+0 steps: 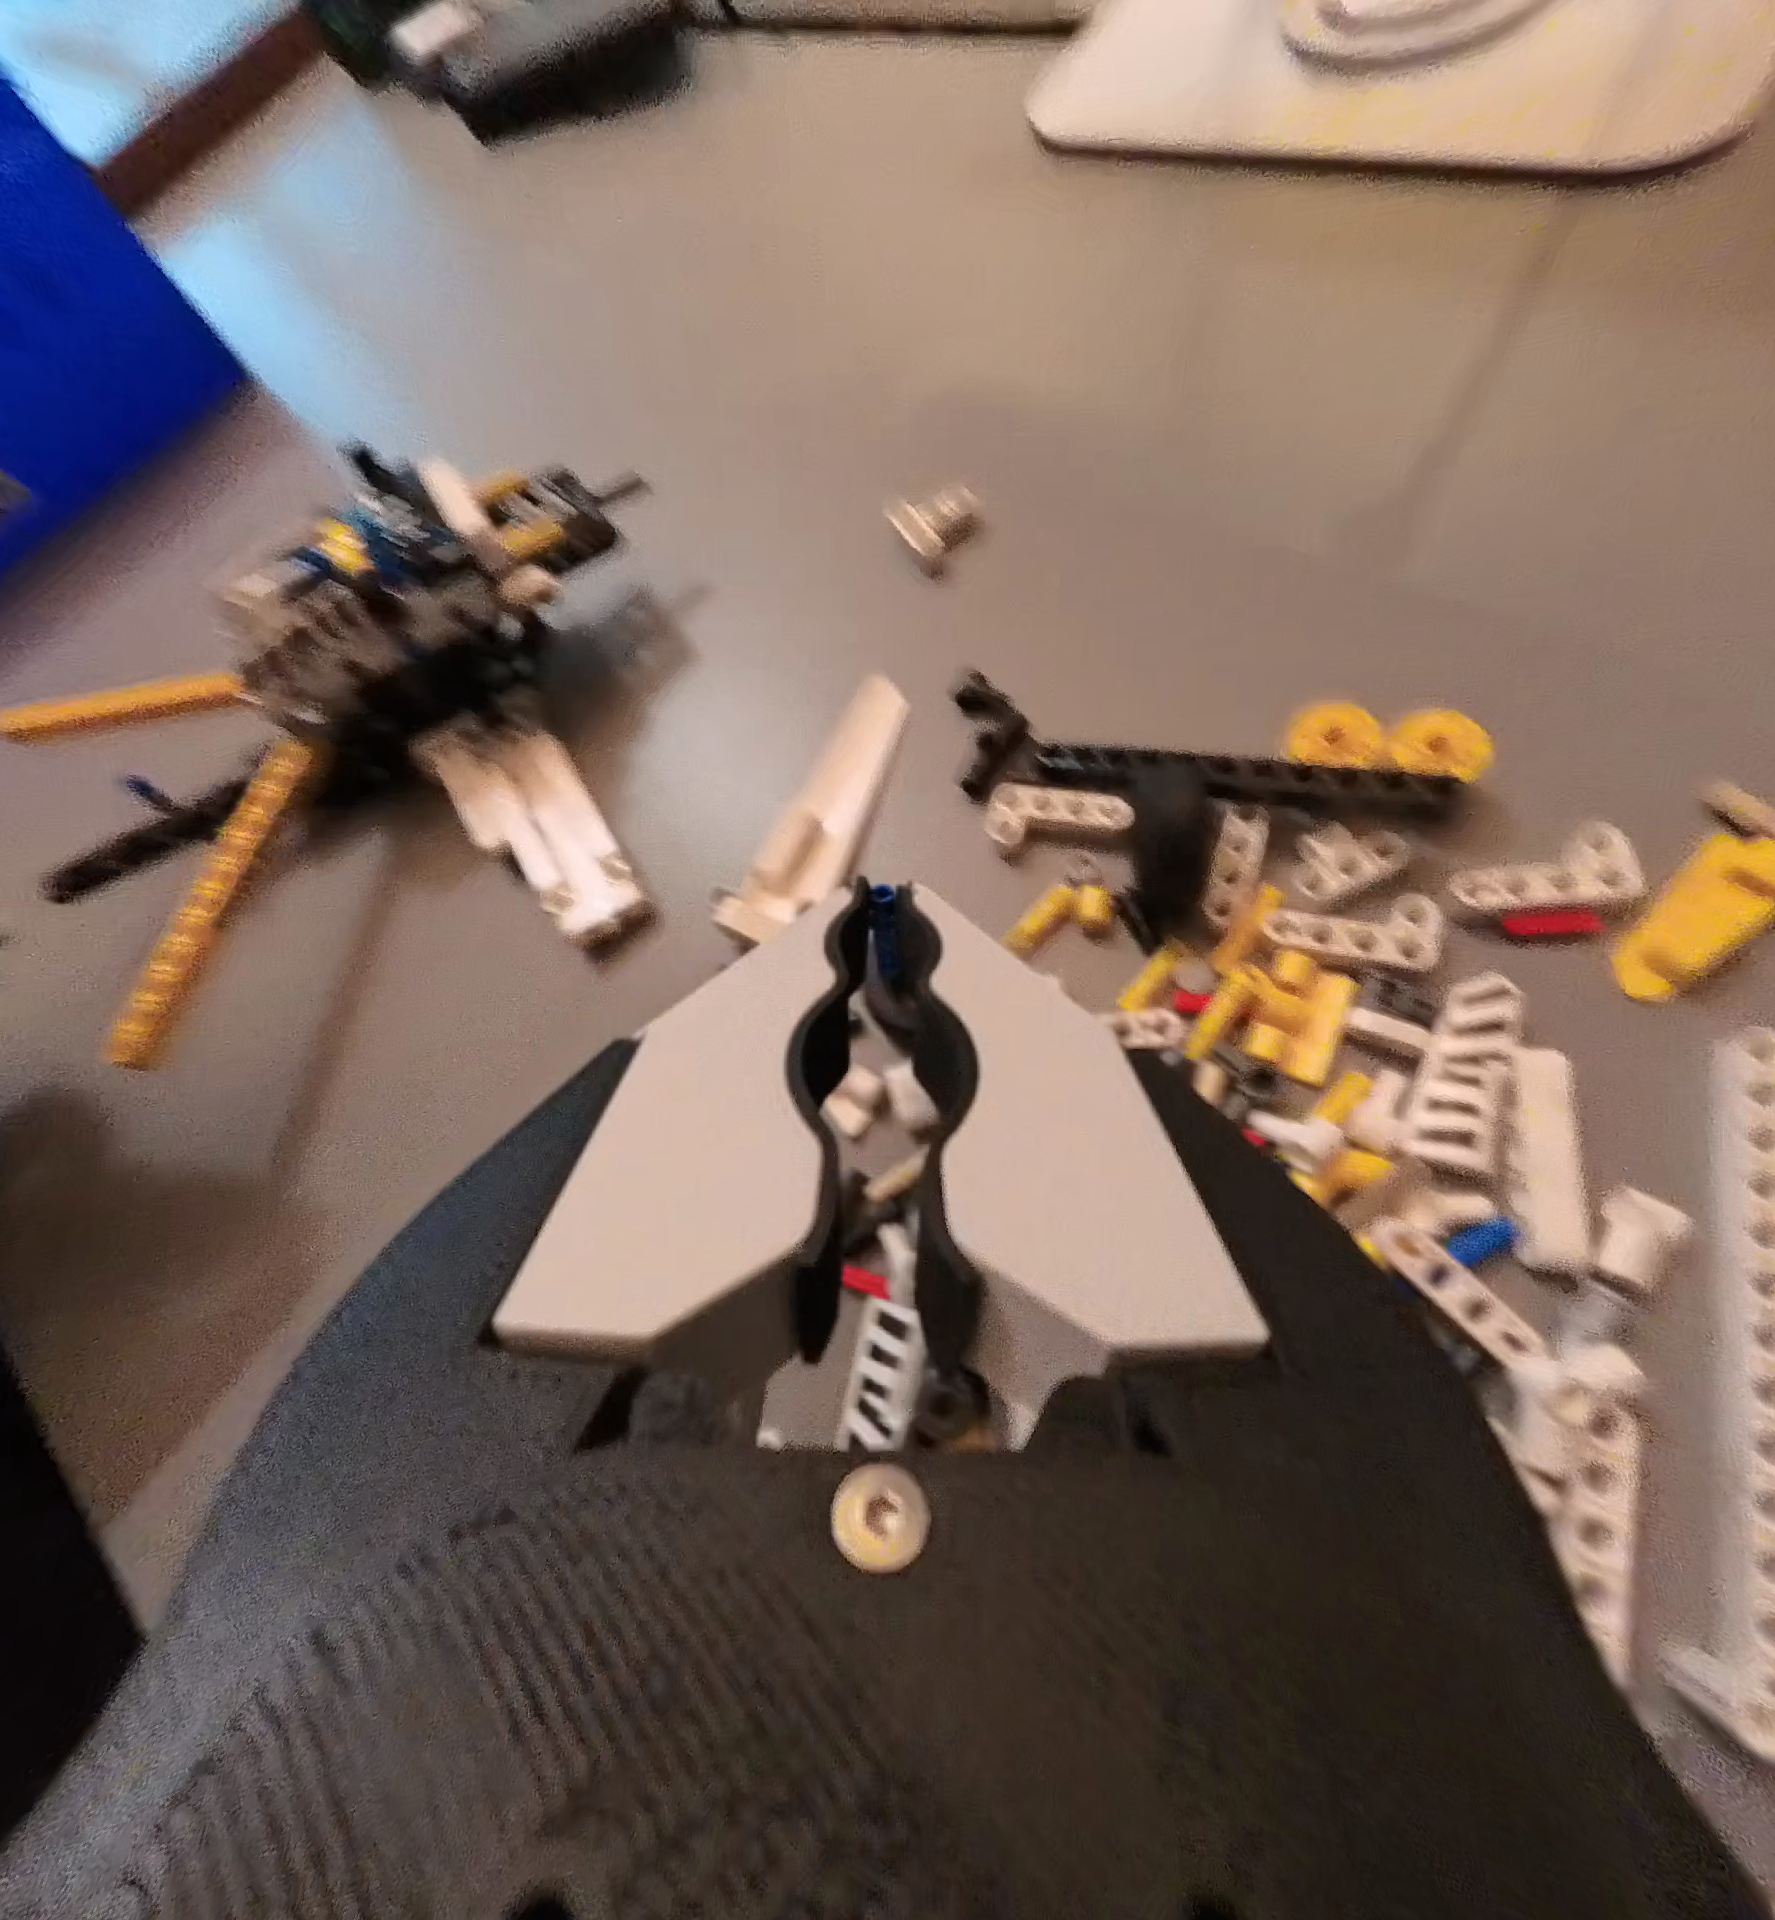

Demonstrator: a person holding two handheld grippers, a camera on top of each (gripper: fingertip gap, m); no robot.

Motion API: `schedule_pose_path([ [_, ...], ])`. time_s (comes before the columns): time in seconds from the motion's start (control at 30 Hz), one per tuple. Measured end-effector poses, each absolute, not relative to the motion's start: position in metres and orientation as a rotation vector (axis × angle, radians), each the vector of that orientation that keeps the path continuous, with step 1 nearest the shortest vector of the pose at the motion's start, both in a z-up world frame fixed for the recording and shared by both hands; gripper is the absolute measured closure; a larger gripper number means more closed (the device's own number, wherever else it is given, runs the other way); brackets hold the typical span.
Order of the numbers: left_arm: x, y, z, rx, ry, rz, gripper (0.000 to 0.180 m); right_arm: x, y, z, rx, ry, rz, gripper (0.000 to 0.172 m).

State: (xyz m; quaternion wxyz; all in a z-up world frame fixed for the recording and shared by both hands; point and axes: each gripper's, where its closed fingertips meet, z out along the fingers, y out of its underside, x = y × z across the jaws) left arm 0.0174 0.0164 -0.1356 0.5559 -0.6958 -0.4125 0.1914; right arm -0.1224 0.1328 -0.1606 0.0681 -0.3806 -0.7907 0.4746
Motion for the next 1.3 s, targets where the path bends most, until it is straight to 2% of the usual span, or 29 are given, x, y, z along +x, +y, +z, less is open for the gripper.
schedule_pose_path([
  [0.03, 0.017, 0.018, -0.135, -1.643, -0.967, 0.450, 0.176, -0.126, 0.139, -0.167, -1.164, -2.387, 1.370, 0.167],
  [0.13, 0.018, 0.022, -0.132, -1.642, -0.949, 0.444, 0.176, -0.136, 0.150, -0.163, -1.154, -2.310, 1.348, 0.146],
  [0.4, 0.018, 0.030, -0.129, -1.629, -0.923, 0.417, 0.176, -0.122, 0.146, -0.127, -0.953, -2.229, 1.508, 0.142],
  [0.57, 0.020, 0.039, -0.116, -1.509, -0.904, 0.272, 0.176, -0.038, 0.082, -0.101, -0.372, -2.395, 1.853, 0.143],
  [0.73, 0.025, 0.038, -0.086, -1.151, -0.888, -0.117, 0.177, 0.005, 0.046, -0.111, 0.198, -2.268, 1.576, 0.130],
  [0.83, 0.028, 0.032, -0.080, -0.987, -0.882, -0.327, 0.177, 0.018, 0.032, -0.106, 0.339, -2.159, 1.510, 0.132],
  [1.03, 0.040, 0.041, -0.078, -0.920, -0.832, -0.551, 0.177, 0.046, 0.018, -0.095, 0.510, -2.133, 1.629, 0.134],
  [1.23, 0.050, 0.047, -0.074, -0.898, -0.784, -0.678, 0.178, 0.057, 0.018, -0.080, 0.552, -2.087, 1.729, 0.159],
  [1.3, 0.052, 0.047, -0.072, -0.883, -0.770, -0.707, 0.177, 0.058, 0.018, -0.079, 0.548, -2.098, 1.748, 0.160],
])
